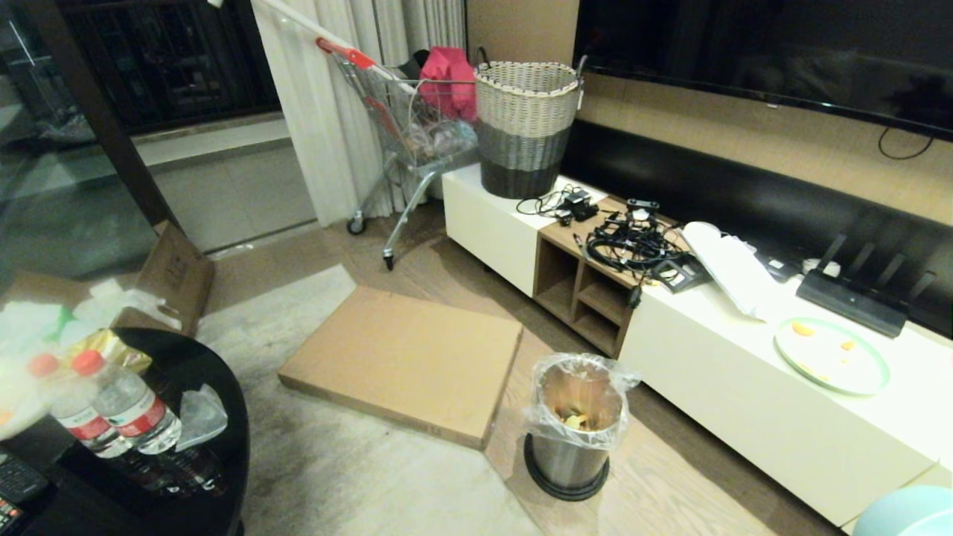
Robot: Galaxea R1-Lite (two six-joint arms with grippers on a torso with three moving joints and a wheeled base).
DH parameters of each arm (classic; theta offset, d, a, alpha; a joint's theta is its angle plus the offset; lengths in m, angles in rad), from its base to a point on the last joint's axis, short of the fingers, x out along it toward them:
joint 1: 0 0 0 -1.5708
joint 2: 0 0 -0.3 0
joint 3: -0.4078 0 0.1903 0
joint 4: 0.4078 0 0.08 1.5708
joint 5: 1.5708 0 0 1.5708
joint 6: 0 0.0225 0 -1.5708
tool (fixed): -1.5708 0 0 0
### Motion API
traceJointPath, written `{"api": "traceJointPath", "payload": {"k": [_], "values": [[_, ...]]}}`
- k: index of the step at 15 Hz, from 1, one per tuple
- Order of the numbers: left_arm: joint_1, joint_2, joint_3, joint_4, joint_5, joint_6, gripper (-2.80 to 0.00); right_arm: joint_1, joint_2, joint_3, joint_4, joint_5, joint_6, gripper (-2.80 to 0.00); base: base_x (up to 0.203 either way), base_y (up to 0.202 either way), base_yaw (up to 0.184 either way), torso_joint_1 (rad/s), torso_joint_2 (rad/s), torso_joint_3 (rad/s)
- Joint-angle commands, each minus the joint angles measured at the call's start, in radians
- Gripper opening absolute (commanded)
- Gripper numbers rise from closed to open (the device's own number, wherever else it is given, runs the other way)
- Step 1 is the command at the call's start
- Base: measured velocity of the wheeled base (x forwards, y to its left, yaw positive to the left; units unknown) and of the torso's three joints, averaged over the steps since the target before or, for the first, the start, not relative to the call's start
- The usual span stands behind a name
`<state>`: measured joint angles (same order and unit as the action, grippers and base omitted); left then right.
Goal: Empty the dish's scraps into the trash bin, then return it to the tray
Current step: Put the bowl back to the table
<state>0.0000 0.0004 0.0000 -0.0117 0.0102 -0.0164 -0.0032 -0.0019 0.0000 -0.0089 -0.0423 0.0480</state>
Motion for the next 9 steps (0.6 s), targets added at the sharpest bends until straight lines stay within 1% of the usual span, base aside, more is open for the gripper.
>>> {"api": "traceJointPath", "payload": {"k": [1,9], "values": [[0.0,0.0,0.0,-0.001,0.001,0.0,-2.8,0.0,0.002,0.0,0.0,-0.001,0.001,-2.8,0.0,0.0,0.0,0.0,0.0,0.0],[0.0,0.0,0.0,-0.001,0.001,0.0,-2.8,0.0,0.002,0.0,0.0,-0.001,0.001,-2.8,0.0,0.0,0.0,0.0,0.0,0.0]]}}
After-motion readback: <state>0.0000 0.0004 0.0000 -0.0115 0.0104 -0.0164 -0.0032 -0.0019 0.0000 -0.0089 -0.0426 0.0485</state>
